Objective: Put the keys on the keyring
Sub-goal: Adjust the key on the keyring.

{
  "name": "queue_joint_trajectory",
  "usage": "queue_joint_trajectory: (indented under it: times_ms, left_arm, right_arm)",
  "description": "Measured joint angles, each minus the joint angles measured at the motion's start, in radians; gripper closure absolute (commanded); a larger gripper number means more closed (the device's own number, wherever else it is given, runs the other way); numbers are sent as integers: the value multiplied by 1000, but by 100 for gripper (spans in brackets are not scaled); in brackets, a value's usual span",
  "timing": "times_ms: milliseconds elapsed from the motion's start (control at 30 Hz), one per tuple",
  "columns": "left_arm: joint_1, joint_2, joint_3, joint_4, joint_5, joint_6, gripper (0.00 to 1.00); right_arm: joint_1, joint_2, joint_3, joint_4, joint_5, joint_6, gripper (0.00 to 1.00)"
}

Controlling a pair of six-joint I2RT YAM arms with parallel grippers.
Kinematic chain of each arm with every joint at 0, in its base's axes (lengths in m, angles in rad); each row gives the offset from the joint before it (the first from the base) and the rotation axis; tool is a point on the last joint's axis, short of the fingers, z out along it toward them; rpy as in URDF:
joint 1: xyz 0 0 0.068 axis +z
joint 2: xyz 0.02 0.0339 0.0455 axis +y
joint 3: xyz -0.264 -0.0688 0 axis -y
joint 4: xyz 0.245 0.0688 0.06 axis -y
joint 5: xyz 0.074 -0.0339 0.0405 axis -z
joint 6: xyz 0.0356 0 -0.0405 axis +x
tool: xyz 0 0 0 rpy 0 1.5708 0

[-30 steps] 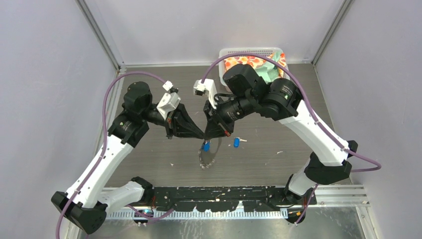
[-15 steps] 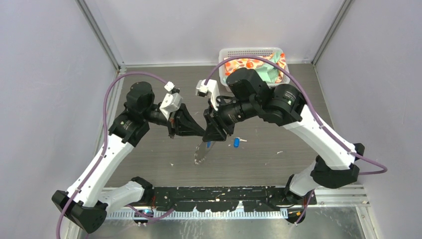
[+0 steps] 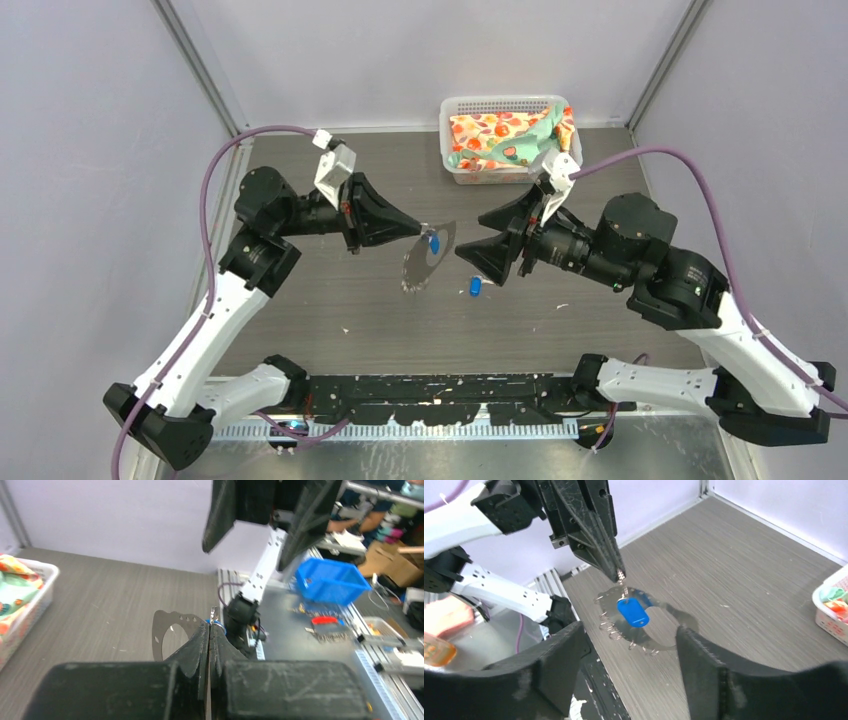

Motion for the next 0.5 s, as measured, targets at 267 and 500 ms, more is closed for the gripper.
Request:
queue_joint_trajectory:
  times_ms: [267,500]
  left_arm:
    - [0,-16,-35,126,-237,-144,100]
    - [0,-53,-92,169,-322,-194,100]
  right_arm:
    - [0,12,-146,200,-13,58,24]
    - [0,76,-180,269,50,36,42]
